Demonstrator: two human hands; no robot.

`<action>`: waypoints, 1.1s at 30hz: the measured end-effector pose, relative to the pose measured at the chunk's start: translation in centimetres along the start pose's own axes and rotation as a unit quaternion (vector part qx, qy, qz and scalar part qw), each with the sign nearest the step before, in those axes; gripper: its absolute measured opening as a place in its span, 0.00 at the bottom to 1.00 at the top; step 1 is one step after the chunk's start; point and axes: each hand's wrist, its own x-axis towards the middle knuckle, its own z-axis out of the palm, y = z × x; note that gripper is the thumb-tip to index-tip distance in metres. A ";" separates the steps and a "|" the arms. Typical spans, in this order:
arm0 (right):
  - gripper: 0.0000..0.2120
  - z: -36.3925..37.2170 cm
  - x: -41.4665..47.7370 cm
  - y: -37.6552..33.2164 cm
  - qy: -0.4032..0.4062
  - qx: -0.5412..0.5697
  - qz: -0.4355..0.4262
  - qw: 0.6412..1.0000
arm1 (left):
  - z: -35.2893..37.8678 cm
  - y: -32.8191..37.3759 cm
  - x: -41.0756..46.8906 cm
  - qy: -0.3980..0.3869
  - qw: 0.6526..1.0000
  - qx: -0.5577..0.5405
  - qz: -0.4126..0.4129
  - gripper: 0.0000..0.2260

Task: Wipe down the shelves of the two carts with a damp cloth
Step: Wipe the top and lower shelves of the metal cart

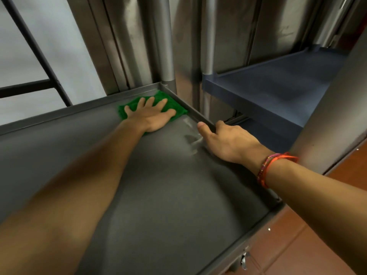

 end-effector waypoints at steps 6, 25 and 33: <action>0.41 -0.4 -0.3 -0.5 -0.011 0.015 0.017 1.000 | 1.3 2.1 -5.9 -0.002 0.999 0.012 0.039 0.32; 0.43 -0.9 -1.3 -0.8 -0.032 0.017 0.006 0.999 | 1.9 4.7 -20.8 0.013 0.991 -0.058 0.122 0.37; 0.43 -1.2 -1.7 -0.5 -0.040 0.027 -0.005 0.999 | 1.2 2.2 -24.6 0.153 0.954 -0.094 0.238 0.14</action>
